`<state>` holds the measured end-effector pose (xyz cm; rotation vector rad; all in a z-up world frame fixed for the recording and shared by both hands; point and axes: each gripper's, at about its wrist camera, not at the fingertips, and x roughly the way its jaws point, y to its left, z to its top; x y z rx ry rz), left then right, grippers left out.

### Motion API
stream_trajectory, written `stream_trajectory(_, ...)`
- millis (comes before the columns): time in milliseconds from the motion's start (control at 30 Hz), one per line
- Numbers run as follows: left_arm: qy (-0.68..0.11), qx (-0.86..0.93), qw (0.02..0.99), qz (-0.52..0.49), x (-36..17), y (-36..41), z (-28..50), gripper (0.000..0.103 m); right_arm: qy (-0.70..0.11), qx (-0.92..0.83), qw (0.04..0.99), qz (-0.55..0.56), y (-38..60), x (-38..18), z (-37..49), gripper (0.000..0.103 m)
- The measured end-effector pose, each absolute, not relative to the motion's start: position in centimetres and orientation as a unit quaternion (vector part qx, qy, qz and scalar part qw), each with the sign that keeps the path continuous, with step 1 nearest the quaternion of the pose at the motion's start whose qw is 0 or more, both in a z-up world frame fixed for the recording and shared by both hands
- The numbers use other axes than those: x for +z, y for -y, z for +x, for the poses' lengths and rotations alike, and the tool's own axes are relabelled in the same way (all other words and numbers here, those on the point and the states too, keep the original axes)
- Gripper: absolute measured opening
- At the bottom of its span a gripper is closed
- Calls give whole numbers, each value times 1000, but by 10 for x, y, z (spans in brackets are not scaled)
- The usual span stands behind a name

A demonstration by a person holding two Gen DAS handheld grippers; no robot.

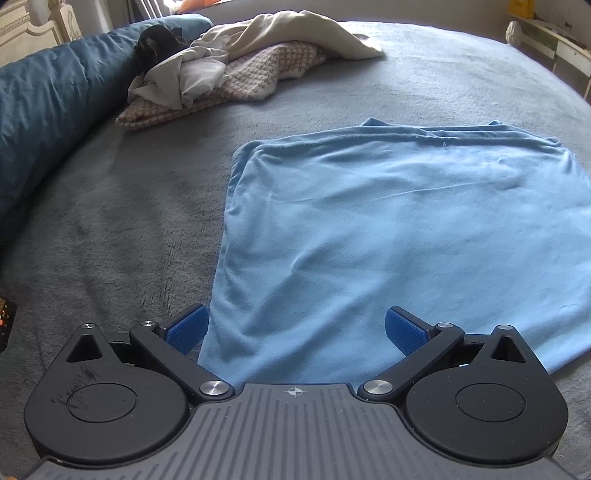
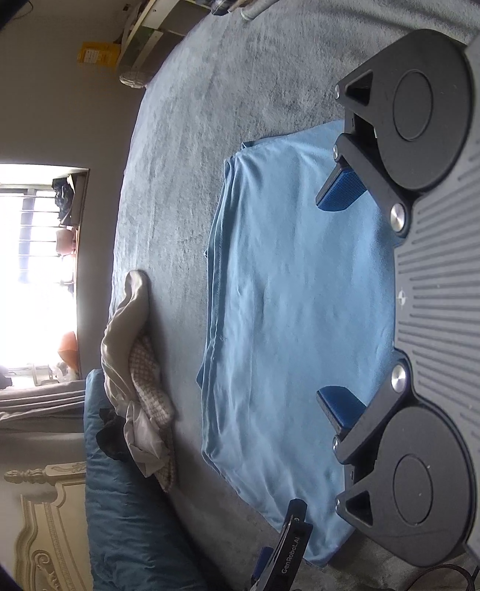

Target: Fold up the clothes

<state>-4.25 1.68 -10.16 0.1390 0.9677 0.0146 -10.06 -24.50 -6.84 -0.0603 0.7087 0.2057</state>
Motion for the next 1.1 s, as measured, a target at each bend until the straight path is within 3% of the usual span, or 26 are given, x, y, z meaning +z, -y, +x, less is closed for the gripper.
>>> stream_trajectory(167,-468,7,881,68,-104,-17,-43,103,-360,89,929,-21,249,-72,-98,97)
stream_trajectory(300,-468,-2,881,64,-105,-17,-44,103,-368,81,926,-14,252,-75,-97,85)
stream_trajectory(1100,-440,-49,894,62,-109,-21,-53,102,-378,96,921,-24,240,-84,-99,61)
